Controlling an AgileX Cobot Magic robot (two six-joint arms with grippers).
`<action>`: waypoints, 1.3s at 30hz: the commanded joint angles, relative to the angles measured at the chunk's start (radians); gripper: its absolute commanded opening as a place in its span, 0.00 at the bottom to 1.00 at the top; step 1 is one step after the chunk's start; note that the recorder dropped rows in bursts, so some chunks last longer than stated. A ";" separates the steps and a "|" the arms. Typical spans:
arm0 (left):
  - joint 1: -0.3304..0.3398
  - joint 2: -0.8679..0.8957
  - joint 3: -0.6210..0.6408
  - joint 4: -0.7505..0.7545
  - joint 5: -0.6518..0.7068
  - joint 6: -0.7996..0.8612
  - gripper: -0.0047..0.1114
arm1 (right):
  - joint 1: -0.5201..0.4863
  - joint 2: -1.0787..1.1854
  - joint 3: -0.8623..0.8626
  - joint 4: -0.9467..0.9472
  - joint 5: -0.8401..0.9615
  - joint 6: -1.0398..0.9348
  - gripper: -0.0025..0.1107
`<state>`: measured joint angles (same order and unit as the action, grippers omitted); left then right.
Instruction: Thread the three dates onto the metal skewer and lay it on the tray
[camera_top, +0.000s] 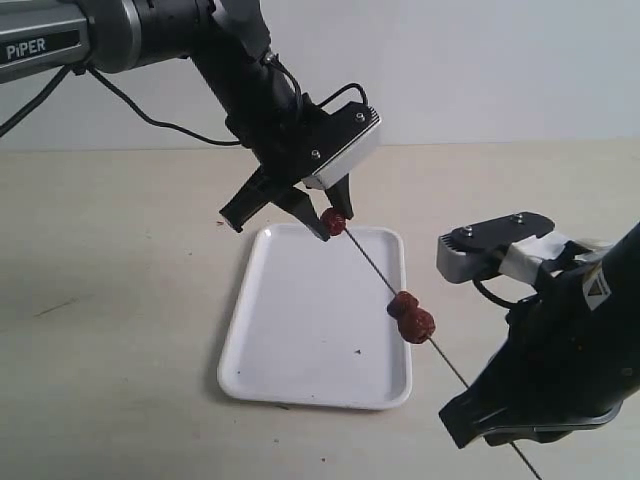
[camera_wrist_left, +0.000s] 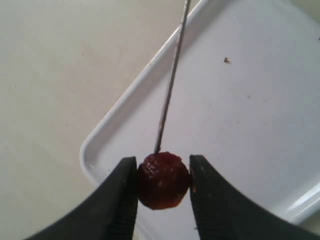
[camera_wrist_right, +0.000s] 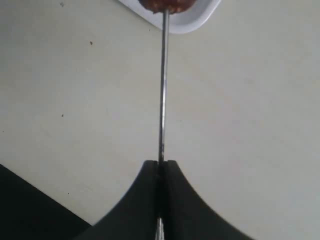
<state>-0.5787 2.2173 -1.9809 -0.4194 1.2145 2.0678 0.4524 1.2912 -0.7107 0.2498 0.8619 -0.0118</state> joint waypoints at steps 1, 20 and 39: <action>-0.008 -0.009 0.003 -0.014 0.007 -0.004 0.34 | 0.001 0.000 -0.007 0.010 -0.027 -0.013 0.02; -0.014 -0.009 0.003 -0.030 0.007 -0.016 0.34 | 0.001 0.002 -0.007 0.021 -0.020 -0.013 0.02; -0.014 -0.009 0.003 -0.006 0.007 -0.027 0.34 | 0.001 -0.087 -0.007 -0.069 0.010 0.061 0.02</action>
<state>-0.5869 2.2173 -1.9809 -0.4221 1.2125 2.0526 0.4524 1.2346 -0.7107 0.1942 0.8778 0.0305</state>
